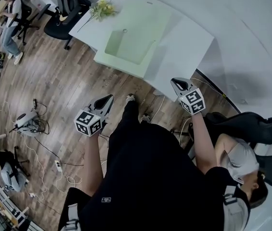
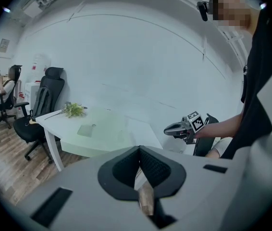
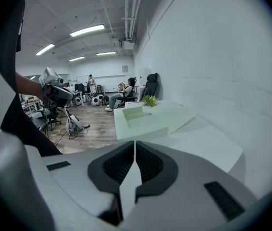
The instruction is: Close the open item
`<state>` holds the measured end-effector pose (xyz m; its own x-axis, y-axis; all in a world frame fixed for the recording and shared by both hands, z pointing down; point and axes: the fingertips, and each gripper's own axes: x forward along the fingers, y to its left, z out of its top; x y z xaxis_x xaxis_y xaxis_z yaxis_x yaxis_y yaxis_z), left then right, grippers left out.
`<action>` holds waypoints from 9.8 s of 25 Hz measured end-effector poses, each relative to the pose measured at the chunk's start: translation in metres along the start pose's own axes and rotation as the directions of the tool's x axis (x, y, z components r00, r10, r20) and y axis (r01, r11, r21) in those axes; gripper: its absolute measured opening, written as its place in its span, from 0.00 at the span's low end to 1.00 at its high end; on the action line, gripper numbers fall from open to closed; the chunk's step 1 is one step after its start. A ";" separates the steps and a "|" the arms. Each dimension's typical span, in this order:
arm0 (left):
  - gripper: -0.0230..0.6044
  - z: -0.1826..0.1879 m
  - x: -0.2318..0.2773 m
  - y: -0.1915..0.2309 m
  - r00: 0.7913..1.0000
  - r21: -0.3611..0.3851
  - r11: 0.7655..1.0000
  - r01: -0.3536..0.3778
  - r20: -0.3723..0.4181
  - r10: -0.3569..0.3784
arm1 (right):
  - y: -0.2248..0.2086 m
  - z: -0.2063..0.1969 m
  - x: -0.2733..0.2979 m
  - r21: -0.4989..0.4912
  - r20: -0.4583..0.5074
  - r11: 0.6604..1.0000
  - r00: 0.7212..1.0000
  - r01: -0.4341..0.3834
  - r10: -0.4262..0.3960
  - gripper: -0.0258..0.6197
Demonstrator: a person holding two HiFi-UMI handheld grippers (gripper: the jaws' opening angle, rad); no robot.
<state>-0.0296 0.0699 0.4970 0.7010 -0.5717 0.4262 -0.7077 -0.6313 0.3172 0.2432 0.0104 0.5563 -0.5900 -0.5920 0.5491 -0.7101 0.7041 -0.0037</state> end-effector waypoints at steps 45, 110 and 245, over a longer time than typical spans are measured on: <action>0.05 -0.064 0.161 0.170 0.847 -0.068 0.961 0.270 -0.457 -0.270 | -0.262 0.023 0.230 0.234 -0.278 0.954 0.953 0.190 -0.121 0.06; 0.05 -0.050 0.198 0.197 0.883 -0.199 0.974 0.110 -0.431 -0.187 | -0.371 0.147 0.275 0.613 0.422 0.672 0.891 -0.415 0.166 0.41; 0.05 0.064 0.153 0.214 0.988 -0.122 0.982 0.143 -0.032 -0.148 | 0.004 0.108 0.255 -0.010 -0.056 0.981 0.979 -0.196 0.195 0.15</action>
<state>-0.0677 -0.1863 0.5754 0.7949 -0.4550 0.4013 -0.6054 -0.6378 0.4761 0.0482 -0.1802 0.6062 -0.6947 -0.4206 0.5835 -0.5768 0.8104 -0.1026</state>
